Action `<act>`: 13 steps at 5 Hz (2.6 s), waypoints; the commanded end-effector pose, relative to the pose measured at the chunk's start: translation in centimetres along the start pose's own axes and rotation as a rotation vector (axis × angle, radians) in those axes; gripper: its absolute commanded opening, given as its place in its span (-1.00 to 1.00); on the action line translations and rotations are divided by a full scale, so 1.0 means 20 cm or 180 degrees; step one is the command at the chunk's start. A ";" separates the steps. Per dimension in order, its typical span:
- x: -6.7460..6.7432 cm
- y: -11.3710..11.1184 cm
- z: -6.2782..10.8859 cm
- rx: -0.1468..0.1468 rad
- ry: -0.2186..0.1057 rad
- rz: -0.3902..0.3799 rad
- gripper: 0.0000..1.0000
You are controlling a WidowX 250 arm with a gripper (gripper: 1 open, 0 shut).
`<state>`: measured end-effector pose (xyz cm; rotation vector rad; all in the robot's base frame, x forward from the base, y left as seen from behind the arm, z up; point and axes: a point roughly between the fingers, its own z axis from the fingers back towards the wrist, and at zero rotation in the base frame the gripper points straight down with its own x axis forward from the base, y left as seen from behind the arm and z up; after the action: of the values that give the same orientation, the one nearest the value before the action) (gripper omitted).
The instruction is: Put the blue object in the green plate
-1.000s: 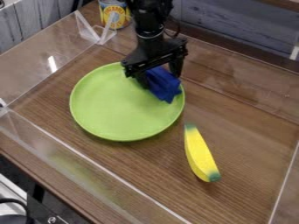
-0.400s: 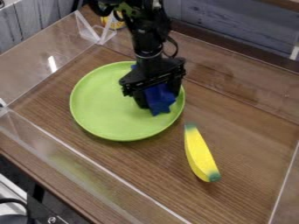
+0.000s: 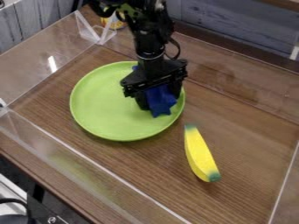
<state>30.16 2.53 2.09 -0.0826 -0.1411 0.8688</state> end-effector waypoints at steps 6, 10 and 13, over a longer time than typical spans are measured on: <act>-0.03 0.00 0.05 0.0077 0.0028 -0.0149 1.00; 0.05 -0.01 0.18 0.0069 0.0104 -0.0153 1.00; 0.10 -0.01 0.30 0.0033 0.0158 -0.0178 1.00</act>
<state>29.87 3.75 6.39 -0.0720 -0.0223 0.8070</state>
